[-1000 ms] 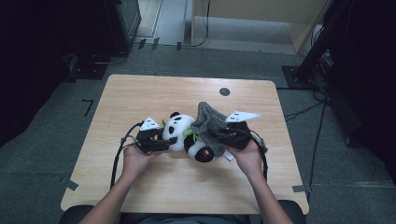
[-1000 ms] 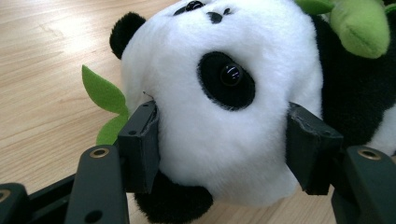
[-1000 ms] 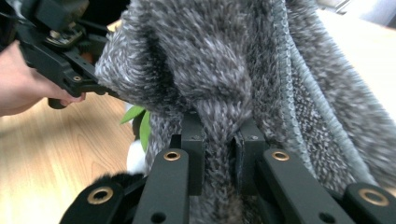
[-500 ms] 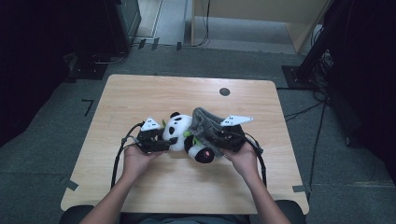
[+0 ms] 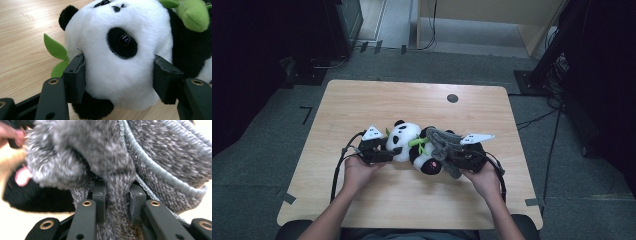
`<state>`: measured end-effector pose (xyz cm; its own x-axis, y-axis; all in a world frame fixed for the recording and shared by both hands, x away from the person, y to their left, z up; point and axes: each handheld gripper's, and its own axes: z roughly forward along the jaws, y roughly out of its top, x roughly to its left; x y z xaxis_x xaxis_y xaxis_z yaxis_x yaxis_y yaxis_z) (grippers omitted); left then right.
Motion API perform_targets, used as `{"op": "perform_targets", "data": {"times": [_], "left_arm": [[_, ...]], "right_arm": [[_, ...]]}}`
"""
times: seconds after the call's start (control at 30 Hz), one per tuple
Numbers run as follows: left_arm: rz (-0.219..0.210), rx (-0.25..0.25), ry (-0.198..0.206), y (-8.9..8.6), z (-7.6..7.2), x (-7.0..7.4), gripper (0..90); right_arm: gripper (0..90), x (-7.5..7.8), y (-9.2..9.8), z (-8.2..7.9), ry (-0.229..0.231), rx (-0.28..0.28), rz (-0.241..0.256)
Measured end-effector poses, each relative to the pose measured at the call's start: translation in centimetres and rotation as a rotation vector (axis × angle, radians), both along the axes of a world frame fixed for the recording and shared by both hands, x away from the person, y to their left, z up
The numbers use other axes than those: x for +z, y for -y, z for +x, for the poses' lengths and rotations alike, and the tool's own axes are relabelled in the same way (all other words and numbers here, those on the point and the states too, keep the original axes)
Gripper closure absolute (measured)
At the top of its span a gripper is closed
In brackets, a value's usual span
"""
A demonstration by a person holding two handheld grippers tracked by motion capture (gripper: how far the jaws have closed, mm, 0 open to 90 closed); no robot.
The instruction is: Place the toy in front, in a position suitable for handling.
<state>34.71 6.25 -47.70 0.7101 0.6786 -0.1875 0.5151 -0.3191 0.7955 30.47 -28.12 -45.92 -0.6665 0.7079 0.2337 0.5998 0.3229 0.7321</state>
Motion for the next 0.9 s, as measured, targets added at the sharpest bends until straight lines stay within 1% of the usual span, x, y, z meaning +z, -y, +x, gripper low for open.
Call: {"op": "perform_targets", "data": {"times": [0.03, 0.07, 0.1, 0.13, 0.17, 0.23, 0.27, 0.3, 0.33, 0.37, 0.4, 0.47, 0.5, 0.53, 0.57, 0.6, 0.63, 0.67, 0.7, 0.77, 0.8, 0.83, 0.9], "left_arm": [[-0.005, 0.0, 0.001, 0.0, 0.0, 0.0, 35.7], [-0.005, 0.0, 0.001, 0.0, 0.0, 0.0, 35.5], [-0.01, -0.003, 0.005, -0.1, 0.0, -0.1, 35.4], [-0.01, -0.003, 0.005, -0.1, 0.0, -0.1, 35.2], [-0.014, -0.003, 0.006, -0.1, 0.0, -0.1, 35.1], [-0.016, -0.003, 0.006, -0.1, 0.0, -0.1, 35.0], [-0.017, -0.003, 0.006, -0.1, 0.1, -0.1, 35.0], [-0.018, -0.003, 0.006, -0.1, 0.1, -0.1, 35.0], [-0.019, -0.003, 0.005, -0.2, 0.1, -0.1, 35.1], [-0.019, -0.003, 0.005, -0.2, 0.1, -0.1, 35.1], [-0.02, -0.003, 0.004, -0.2, 0.1, -0.2, 35.1], [-0.02, -0.003, 0.004, -0.2, 0.1, -0.2, 35.1], [-0.02, -0.003, 0.005, -0.2, 0.1, -0.2, 35.1], [-0.02, -0.003, 0.005, -0.2, 0.1, -0.2, 35.1], [-0.02, -0.002, 0.004, -0.2, 0.1, -0.2, 35.1], [-0.021, -0.002, 0.004, -0.2, 0.1, -0.2, 35.1], [-0.021, -0.003, 0.004, -0.2, 0.1, -0.2, 35.1], [-0.021, -0.003, 0.004, -0.2, 0.1, -0.2, 35.2], [-0.022, -0.003, 0.005, -0.2, 0.1, -0.2, 35.2], [-0.021, -0.004, 0.008, -0.2, 0.1, -0.2, 35.2], [-0.023, -0.003, 0.008, -0.2, 0.1, -0.2, 35.1], [-0.024, -0.002, 0.008, -0.2, 0.0, -0.2, 35.1], [-0.024, -0.001, 0.008, -0.2, 0.0, -0.2, 35.2]], "right_arm": [[74.1, -0.1, 0.1, 0.0, -0.014, -0.003, -0.012], [74.1, -0.1, 0.1, 0.0, -0.014, -0.003, -0.012], [74.4, -0.4, 0.4, 0.0, -0.039, -0.006, -0.027], [74.4, -0.4, 0.4, 0.0, -0.039, -0.006, -0.027], [74.4, -0.5, 0.6, 0.2, -0.061, -0.006, -0.018], [74.4, -0.6, 0.8, 0.3, -0.066, -0.006, -0.02], [74.6, -0.8, 1.0, 0.5, -0.076, -0.011, -0.036], [74.6, -0.8, 1.0, 0.5, -0.076, -0.011, -0.036], [75.1, -0.9, 1.3, 0.6, -0.082, -0.022, -0.058], [75.1, -0.9, 1.3, 0.6, -0.082, -0.022, -0.058], [75.7, -0.9, 1.8, 0.8, -0.092, -0.043, -0.083], [75.9, -0.8, 1.9, 0.9, -0.091, -0.051, -0.085], [76.1, -0.6, 2.5, 1.1, -0.086, -0.08, -0.084], [76.1, -0.6, 2.5, 1.1, -0.086, -0.08, -0.084], [76.8, -0.3, 3.2, 1.2, -0.076, -0.114, -0.068], [76.8, -0.3, 3.2, 1.2, -0.076, -0.114, -0.068], [77.2, 0.0, 3.5, 1.2, -0.072, -0.124, -0.049], [78.3, 0.8, 4.1, 1.1, -0.038, -0.136, 0.006], [78.6, 1.2, 4.3, 1.0, -0.028, -0.14, 0.03], [79.4, 2.6, 4.3, 0.6, 0.025, -0.138, 0.091], [79.8, 3.3, 4.2, 0.4, 0.054, -0.129, 0.111], [79.9, 4.0, 3.9, 0.3, 0.077, -0.12, 0.121], [79.9, 4.9, 3.2, 0.4, 0.098, -0.103, 0.124]]}}
